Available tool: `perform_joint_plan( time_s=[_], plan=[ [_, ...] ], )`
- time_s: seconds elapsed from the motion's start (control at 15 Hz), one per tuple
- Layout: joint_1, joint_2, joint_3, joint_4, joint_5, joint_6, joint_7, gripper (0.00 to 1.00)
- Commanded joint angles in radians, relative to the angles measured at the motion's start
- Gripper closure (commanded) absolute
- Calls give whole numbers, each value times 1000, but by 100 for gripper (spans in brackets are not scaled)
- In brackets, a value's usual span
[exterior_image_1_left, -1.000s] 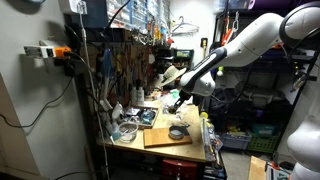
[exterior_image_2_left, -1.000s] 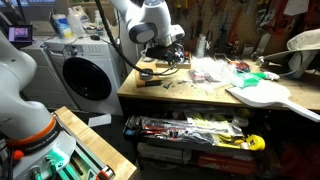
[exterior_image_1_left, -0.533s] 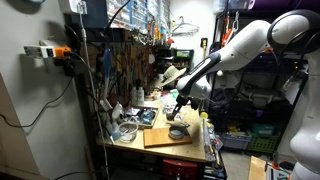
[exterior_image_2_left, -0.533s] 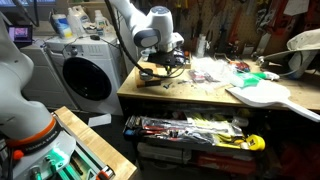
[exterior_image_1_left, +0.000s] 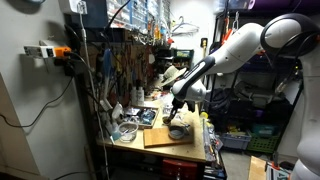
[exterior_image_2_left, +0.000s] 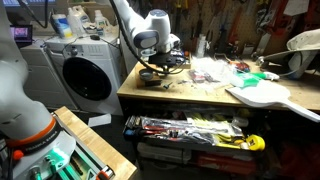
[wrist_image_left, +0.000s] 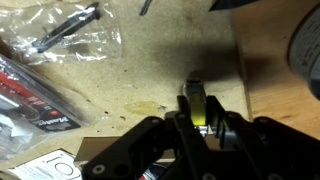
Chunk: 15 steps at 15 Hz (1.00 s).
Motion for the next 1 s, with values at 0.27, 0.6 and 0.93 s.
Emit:
perform_joint_plan(
  time_s=[0.27, 0.6, 0.93],
  plan=[
    [103, 3, -106, 4, -77, -10, 9, 31],
    [128, -22, -140, -14, -113, 0, 26, 0],
    [181, -134, -215, -93, -183, -26, 186, 0]
  ],
)
